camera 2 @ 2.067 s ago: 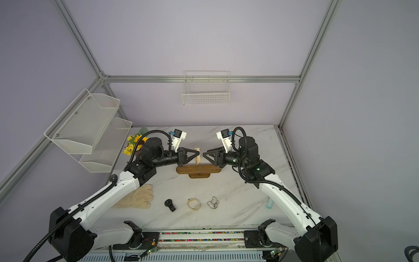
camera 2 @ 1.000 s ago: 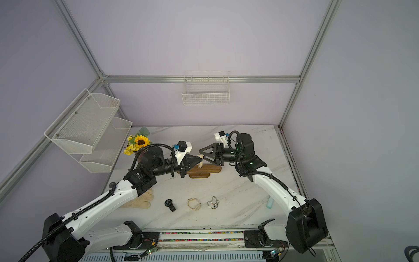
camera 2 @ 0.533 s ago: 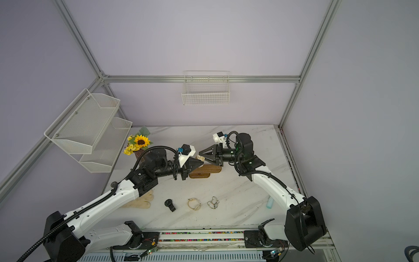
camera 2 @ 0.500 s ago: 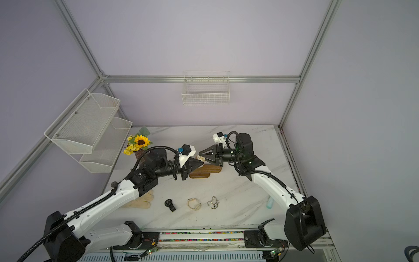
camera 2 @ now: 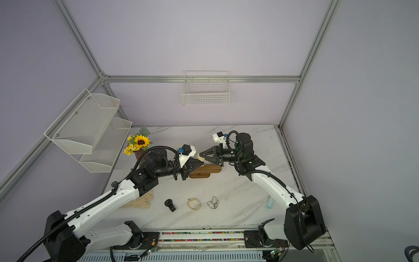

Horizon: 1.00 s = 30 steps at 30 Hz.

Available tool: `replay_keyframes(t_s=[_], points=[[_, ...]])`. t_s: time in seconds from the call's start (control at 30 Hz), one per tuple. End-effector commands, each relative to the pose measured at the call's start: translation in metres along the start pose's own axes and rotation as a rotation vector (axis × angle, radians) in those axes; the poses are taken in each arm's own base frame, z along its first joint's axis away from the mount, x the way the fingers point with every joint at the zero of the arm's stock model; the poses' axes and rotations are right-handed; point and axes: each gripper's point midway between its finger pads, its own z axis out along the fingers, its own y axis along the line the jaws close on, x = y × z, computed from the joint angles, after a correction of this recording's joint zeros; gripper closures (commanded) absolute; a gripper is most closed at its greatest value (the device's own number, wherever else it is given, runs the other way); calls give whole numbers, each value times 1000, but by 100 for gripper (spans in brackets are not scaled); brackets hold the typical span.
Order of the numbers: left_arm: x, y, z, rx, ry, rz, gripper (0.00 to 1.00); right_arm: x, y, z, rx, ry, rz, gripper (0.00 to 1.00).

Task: Place watch on stand
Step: Pick up the watch at the center of the board.

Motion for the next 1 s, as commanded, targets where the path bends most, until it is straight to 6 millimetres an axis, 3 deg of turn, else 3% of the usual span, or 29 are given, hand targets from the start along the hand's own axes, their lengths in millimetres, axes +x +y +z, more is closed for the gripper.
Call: replay_keyframes(t_s=[0.0,0.1,0.17,0.37,0.53,0.8,0.97], points=[[10,-3,1,7,17,6,99,-1,22,-6,-37,-18,-82,86],[10,-2,1,5,17,-18,68,-2,25,-8,-37,-35,-112,86],[9,-3,1,11,11,-32,62,-3,26,-9,-35,-50,-134,86],[1,-10,-4,36,-26,-55,59,-8,23,-9,-30,-80,-167,86],[-8,-11,-17,3,-56,-70,58,-12,6,-11,-3,-92,-202,88],[-21,27,-63,-305,-187,-102,41,-20,-46,-45,71,-142,-234,90],[-8,59,-70,-381,-168,-258,40,-26,-85,-74,122,-197,-196,92]])
